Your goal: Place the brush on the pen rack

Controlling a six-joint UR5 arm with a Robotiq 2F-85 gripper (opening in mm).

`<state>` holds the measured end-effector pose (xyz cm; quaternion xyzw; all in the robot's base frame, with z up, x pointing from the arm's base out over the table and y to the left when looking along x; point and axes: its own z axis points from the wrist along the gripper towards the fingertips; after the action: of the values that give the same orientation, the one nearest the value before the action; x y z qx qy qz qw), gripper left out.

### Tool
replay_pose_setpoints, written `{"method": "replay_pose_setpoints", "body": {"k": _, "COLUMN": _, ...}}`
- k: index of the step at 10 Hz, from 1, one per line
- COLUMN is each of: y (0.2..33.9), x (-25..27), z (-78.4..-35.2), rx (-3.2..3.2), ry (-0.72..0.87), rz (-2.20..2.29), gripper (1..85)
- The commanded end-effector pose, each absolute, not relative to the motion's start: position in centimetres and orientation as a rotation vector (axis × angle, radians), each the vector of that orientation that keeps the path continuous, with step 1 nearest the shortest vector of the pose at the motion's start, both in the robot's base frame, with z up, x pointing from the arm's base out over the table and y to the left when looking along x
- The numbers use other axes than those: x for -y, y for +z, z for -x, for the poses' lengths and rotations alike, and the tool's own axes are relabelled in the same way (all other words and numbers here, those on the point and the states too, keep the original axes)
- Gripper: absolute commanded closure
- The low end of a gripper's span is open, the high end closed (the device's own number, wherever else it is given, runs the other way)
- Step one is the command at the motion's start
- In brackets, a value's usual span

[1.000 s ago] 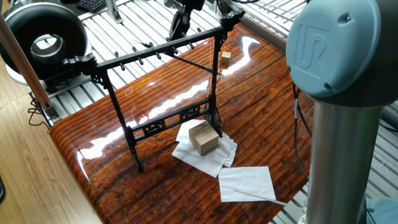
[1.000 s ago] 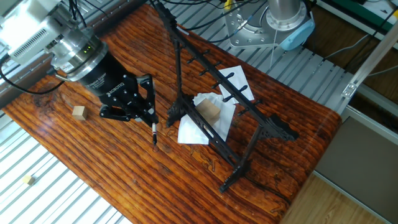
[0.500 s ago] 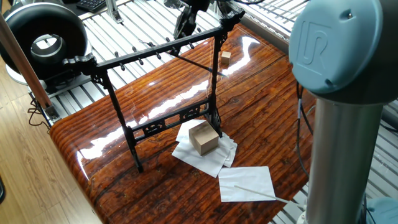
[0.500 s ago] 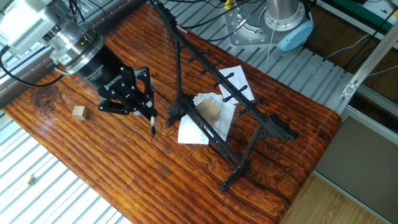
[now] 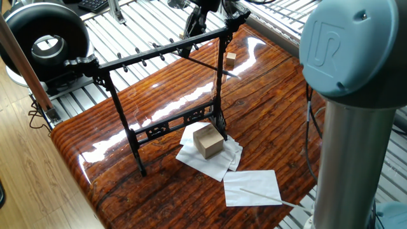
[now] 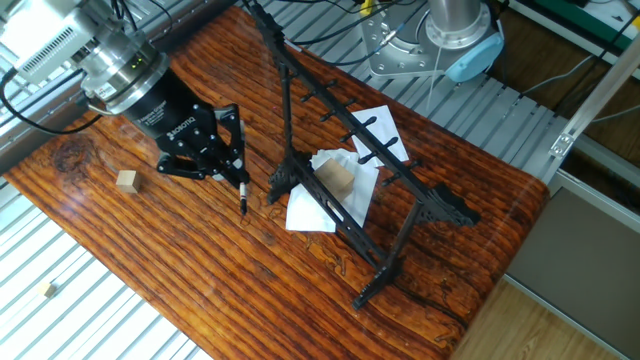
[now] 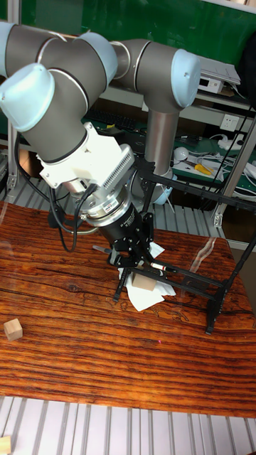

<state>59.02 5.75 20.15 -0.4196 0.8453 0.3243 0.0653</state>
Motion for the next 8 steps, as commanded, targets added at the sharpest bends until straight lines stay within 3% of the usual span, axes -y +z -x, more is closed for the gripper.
{"method": "replay_pose_setpoints", "body": {"k": 1, "y": 19.8, "x": -5.4, "z": -59.5, "rx": -2.582, "ry": 0.95, "rz": 1.252, "gripper": 84.7}}
{"method": "replay_pose_setpoints", "body": {"k": 8, "y": 21.5, "x": -7.1, "z": -56.7, "rx": -2.592, "ry": 1.013, "rz": 1.21, "gripper": 84.7}}
